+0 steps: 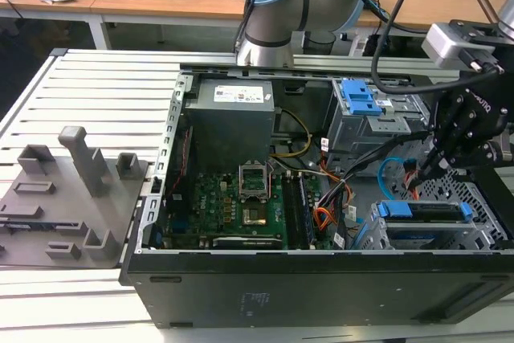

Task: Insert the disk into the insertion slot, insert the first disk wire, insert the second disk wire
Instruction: 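Insert the first disk wire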

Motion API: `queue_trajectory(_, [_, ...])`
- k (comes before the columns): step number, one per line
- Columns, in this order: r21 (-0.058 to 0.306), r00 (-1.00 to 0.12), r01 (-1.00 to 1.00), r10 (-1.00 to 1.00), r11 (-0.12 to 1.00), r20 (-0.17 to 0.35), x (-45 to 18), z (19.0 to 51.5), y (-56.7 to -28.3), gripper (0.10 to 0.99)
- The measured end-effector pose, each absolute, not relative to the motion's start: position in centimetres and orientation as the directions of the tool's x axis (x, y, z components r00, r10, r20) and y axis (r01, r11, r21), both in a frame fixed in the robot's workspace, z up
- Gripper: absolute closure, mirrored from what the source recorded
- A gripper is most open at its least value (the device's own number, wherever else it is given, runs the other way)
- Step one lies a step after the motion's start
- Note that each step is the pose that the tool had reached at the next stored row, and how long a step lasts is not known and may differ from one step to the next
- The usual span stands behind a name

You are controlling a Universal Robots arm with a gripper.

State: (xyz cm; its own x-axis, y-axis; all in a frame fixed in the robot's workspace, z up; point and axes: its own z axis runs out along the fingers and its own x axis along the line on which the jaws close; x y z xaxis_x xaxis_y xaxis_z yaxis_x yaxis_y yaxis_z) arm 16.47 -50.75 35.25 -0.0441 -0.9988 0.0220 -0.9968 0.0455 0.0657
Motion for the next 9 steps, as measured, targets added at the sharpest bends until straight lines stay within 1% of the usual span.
queue_trajectory(9, [0.066,-0.044,-0.997,-0.999,0.045,0.022,16.51,35.15,-51.06,0.922])
